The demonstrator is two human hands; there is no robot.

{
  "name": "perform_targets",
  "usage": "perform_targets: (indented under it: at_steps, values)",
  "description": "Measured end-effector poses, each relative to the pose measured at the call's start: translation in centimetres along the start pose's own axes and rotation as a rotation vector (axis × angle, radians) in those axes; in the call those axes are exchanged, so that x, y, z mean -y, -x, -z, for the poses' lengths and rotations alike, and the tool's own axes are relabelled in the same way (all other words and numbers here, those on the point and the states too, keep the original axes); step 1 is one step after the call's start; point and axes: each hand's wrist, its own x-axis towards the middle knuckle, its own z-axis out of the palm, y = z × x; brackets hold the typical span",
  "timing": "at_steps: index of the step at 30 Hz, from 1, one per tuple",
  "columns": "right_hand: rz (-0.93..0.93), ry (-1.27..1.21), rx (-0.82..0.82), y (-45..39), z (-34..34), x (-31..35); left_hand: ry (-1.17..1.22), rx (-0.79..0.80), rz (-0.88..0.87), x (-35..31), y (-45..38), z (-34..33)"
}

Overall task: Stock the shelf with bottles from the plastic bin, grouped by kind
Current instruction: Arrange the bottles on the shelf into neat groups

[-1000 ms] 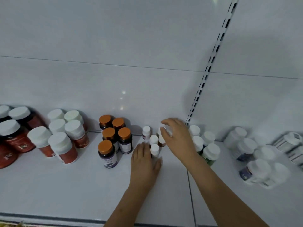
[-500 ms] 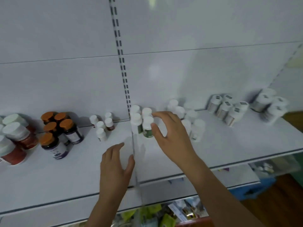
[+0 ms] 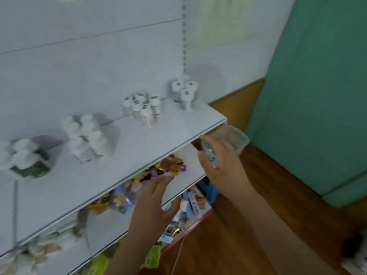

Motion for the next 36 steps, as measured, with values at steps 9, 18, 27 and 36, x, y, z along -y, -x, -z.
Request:
perform_targets:
  at_steps: [9,18,27,36]
  values:
    - [-0.309,0.119,-0.161,3.9,11.1,-12.1,0.053,0.295,-0.105,-7.6,-7.4,-11.5]
    - [-0.542,0.219,-0.118,-0.4,14.3,-27.0,0.136,0.478,-0.005,-8.7,-20.4,-25.0]
    - [-0.553,0.276,0.151,-14.7,15.8,-37.8,0.24,0.457,0.203,-9.8,-33.4,-33.1]
    - [-0.534,0.203,0.349,-22.2,12.2,-46.2,0.285,0.478,0.456,-6.1,-38.5,-38.8]
